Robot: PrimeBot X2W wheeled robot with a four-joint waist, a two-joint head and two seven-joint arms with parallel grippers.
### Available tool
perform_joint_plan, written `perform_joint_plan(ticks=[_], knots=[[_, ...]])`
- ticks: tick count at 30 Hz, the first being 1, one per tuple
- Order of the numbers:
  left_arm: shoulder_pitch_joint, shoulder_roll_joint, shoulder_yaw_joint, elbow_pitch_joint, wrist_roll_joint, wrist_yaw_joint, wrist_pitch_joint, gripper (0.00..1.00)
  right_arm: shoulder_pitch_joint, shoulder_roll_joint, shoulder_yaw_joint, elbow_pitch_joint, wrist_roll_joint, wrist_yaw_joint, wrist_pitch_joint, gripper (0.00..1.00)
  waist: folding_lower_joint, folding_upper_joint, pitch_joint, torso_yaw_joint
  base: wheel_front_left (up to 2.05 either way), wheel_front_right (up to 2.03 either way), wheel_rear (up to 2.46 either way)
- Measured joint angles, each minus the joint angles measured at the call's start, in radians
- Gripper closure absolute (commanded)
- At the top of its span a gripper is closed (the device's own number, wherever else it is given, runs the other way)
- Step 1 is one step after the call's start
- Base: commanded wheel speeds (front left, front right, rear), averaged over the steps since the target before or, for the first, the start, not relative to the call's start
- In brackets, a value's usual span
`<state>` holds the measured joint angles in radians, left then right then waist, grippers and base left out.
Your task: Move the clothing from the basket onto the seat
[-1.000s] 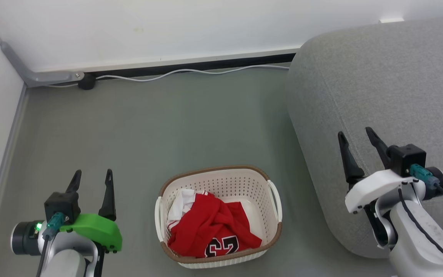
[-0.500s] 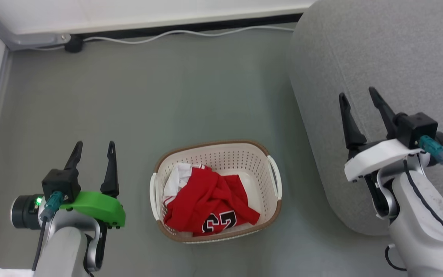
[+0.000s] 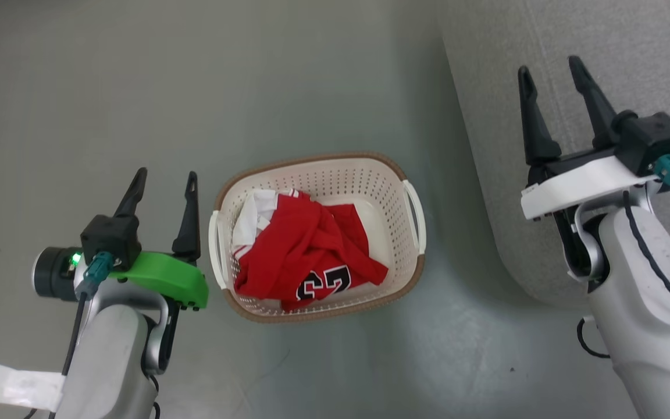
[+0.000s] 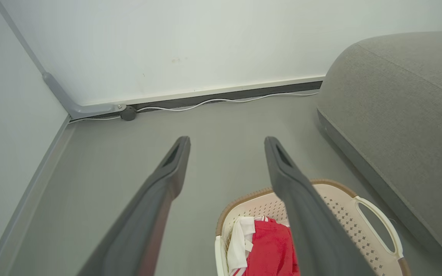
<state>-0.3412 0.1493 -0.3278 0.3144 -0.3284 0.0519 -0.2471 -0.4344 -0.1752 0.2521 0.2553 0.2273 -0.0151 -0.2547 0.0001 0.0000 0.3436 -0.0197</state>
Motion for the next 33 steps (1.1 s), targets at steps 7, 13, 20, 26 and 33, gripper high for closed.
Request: perform_joint_plan(ticks=[7, 13, 20, 26, 33], knots=[[-0.056, -0.008, -0.058, 0.018, 0.045, -0.027, 0.032, 0.0, -0.057, 0.008, -0.014, -0.048, -0.007, -0.004, 0.0, 0.0, 0.0, 0.0, 0.099, -0.008, 0.0, 0.0, 0.0], [-0.104, -0.014, -0.102, 0.059, 0.061, -0.053, 0.076, 0.0, -0.106, 0.025, -0.015, -0.103, -0.015, -0.004, 0.0, 0.0, 0.0001, 0.0, 0.186, -0.02, 0.0, 0.0, 0.0], [-0.178, -0.028, -0.158, 0.101, 0.109, -0.08, 0.125, 0.0, -0.169, 0.05, -0.005, -0.156, -0.027, -0.004, 0.0, 0.0, 0.0002, 0.0, 0.285, -0.043, 0.0, 0.0, 0.0], [-0.269, -0.028, -0.194, 0.157, 0.157, -0.105, 0.176, 0.0, -0.226, 0.071, 0.019, -0.215, -0.038, -0.003, 0.0, 0.0, 0.0001, 0.0, 0.385, -0.074, 0.0, 0.0, 0.0], [-0.349, -0.024, -0.195, 0.226, 0.172, -0.113, 0.205, 0.0, -0.276, 0.086, 0.044, -0.261, -0.047, 0.001, 0.0, 0.0, 0.0001, 0.0, 0.481, -0.115, 0.0, 0.0, 0.0]])
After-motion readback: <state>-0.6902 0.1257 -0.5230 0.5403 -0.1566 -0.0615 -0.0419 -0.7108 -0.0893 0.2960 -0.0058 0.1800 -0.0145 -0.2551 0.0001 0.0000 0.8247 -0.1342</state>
